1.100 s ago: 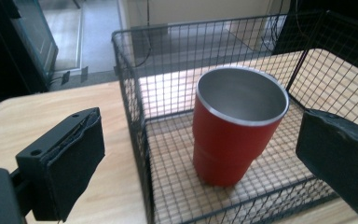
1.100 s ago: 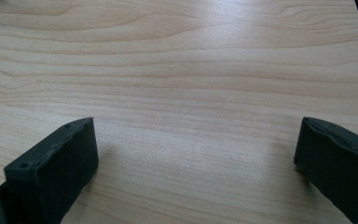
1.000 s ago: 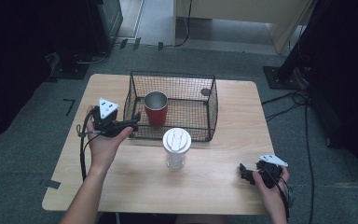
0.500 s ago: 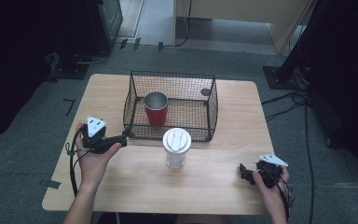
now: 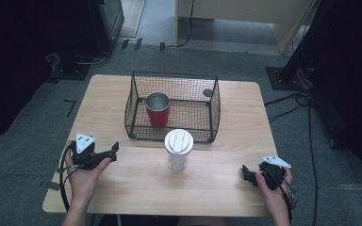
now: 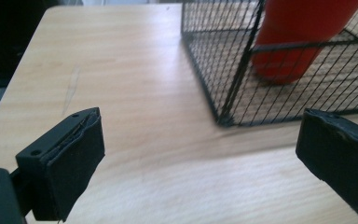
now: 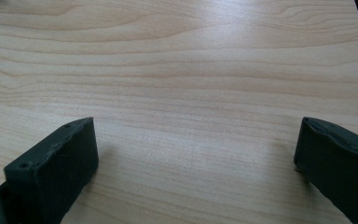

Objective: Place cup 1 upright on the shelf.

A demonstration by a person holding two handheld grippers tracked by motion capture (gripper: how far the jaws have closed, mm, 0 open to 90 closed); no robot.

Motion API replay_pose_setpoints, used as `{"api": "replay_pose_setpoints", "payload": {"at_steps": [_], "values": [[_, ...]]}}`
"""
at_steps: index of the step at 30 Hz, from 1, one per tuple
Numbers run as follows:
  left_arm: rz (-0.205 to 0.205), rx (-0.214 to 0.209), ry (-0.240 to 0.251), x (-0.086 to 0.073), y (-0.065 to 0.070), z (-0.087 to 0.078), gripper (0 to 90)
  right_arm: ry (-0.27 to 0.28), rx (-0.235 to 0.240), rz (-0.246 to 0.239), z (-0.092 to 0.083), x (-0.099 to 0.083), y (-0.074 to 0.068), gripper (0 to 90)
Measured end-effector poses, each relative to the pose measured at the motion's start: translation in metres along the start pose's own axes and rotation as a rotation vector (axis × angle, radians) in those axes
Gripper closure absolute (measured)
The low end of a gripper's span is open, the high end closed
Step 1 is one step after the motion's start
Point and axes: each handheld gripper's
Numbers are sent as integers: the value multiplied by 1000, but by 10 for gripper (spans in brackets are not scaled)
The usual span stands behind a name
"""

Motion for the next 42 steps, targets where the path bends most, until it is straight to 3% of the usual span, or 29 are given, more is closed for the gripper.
{"api": "replay_pose_setpoints", "payload": {"at_steps": [7, 14, 20, 24, 26, 31, 36, 38, 42], "values": [[-33, 21, -38, -28, -15, -2, 19, 0, 0, 0, 0, 0, 0, 0], [-56, 35, -77, -46, -26, -5, 20, 0, 0, 0, 0, 0, 0, 0], [-74, 42, -112, -54, -31, -7, 21, 0, 0, 0, 0, 0, 0, 0], [-36, 55, -169, -60, -29, -6, 21, -2, -16, 14, 0, 0, -2, 0], [-45, 53, -192, -61, -31, -7, 21, -2, -19, 17, 0, 0, -3, 0], [-48, 71, -208, -65, -39, -13, 21, -2, -15, 14, -4, -3, -7, 0], [-92, 45, -216, -66, -45, -14, 21, -9, 0, -1, -8, -5, -14, 0], [-86, 52, -220, -66, -44, -13, 21, -13, 17, -10, -10, -4, -15, 0], [-60, 69, -240, -66, -42, -11, 21, 9, 38, 23, -16, 0, -17, 0]]}}
Point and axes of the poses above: each handheld gripper's, and its own axes: z roughly forward along the jaws, x roughly out of its top, y roughly to its right, and after that the axes turned 11 degrees about -x, right-handed
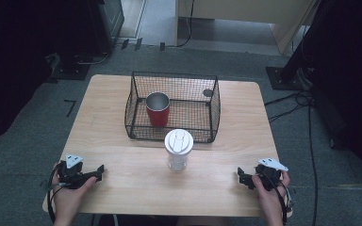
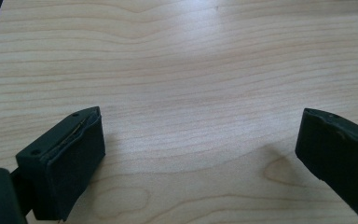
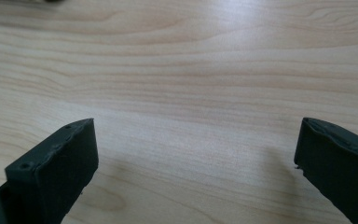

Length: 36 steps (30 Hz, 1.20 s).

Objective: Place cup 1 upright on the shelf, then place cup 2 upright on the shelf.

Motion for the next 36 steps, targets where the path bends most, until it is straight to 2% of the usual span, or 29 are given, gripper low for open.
{"api": "replay_pose_setpoints", "payload": {"at_steps": [3, 4, 10, 17, 26, 31, 36], "values": [[10, 12, -8, 0, 2, 1, 21, 9, 18, 36, -6, 3, -1, 0], [14, 17, -11, 0, 2, 1, 21, 8, 25, 34, -9, 4, -2, 0], [25, 24, -21, 1, 4, 2, 21, 30, 70, -11, -26, 9, -15, 0], [26, 25, -20, 1, 4, 2, 20, 38, 123, -59, -35, 14, -32, 0], [26, 25, -21, 1, 4, 3, 19, 68, 198, -111, -45, 26, -61, 0], [25, 25, -21, 1, 4, 3, 19, 84, 242, -120, -48, 34, -78, 0], [23, 32, -28, 2, 4, 4, 0, 84, 289, -167, -50, 40, -97, 0]]}}
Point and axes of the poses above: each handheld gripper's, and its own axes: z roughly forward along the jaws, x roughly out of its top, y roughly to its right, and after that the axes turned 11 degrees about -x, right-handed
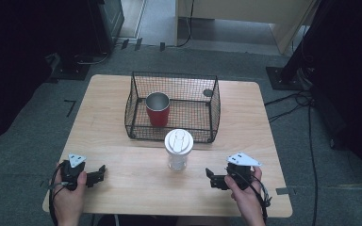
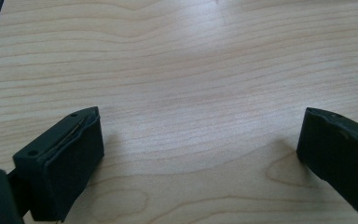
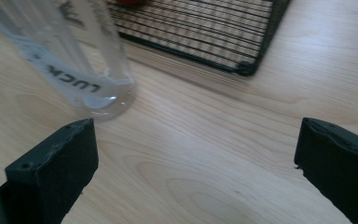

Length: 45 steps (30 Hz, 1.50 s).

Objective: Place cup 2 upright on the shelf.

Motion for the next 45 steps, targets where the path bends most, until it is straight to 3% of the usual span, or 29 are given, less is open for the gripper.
{"api": "replay_pose_setpoints", "payload": {"at_steps": [15, 29, 45], "values": [[-5, 3, 4, 0, 1, 1, 0, 23, 89, -61, 3, 19, -38, 0], [-6, 3, 4, 0, 1, 1, 0, 35, 147, -85, 10, 35, -61, 11], [-6, 2, 5, 0, 1, 1, 0, 50, 147, -37, 18, 45, -71, 26]]}}
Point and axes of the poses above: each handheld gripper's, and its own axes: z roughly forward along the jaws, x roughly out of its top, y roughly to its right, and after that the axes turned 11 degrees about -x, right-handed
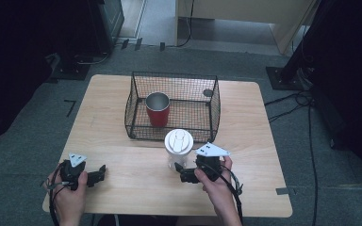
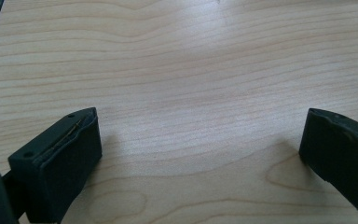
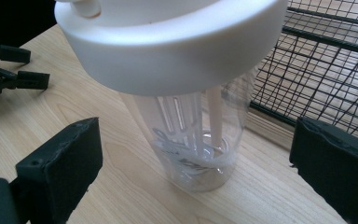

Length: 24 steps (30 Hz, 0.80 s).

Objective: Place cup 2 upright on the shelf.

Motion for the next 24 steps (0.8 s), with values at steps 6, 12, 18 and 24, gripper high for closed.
{"api": "replay_pose_setpoints", "payload": {"at_steps": [6, 12, 18, 24], "values": [[0, 0, 0, 0, 0, 0, 0, -5, -2, -4, 6, 1, -3, 26], [0, 0, 0, 0, 0, 0, 0, -1, -8, -17, 11, 5, -9, 26], [0, 0, 0, 0, 0, 0, 0, -5, -13, -12, 18, 7, -14, 26], [0, 0, 0, 0, 0, 0, 0, 2, -30, 10, 25, 8, -14, 28]]}}
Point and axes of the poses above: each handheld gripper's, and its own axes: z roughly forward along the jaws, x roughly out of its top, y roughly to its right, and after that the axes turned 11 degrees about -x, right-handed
